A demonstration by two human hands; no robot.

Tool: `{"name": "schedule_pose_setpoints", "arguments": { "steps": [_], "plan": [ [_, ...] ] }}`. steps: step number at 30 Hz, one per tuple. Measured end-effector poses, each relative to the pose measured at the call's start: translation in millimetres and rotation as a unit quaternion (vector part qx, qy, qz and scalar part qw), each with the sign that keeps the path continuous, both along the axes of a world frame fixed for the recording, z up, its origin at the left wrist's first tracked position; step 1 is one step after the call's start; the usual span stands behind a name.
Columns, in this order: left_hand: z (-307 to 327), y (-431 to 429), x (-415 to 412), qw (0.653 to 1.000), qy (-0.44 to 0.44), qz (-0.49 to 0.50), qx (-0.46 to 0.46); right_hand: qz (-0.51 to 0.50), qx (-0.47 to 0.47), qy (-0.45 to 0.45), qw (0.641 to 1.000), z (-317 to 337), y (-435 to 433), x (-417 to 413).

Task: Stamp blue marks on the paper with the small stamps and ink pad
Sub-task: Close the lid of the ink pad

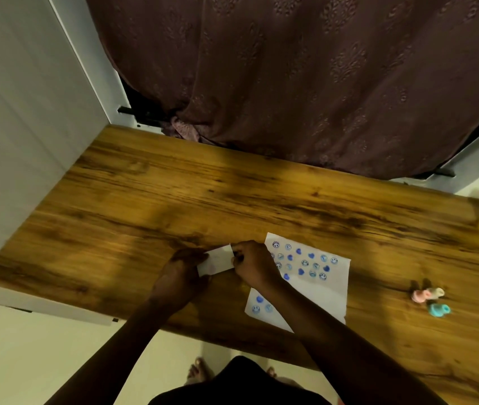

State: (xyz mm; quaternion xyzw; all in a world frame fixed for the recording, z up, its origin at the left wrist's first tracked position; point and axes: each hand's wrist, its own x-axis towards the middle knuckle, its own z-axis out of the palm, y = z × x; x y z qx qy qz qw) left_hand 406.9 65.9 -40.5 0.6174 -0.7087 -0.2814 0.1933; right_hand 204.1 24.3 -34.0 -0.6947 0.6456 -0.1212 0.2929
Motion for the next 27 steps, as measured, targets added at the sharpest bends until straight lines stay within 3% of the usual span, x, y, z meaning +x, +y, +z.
{"name": "schedule_pose_setpoints", "arguments": {
  "steps": [9,20,24,27],
  "plan": [
    [4,-4,-2,1.000,0.009,-0.002,-0.002,0.000,-0.011,0.015,1.000,-3,1,3],
    [-1,-3,-1,1.000,0.007,-0.020,-0.011,-0.027,0.019,-0.067,0.997,1,5,-3],
    [-5,1,0,1.000,0.006,-0.011,-0.020,-0.076,0.066,-0.150,0.984,6,4,-8],
    [-1,-1,0,0.999,0.001,-0.008,-0.037,-0.154,0.155,-0.289,0.932,13,5,-17]
  ]
}}
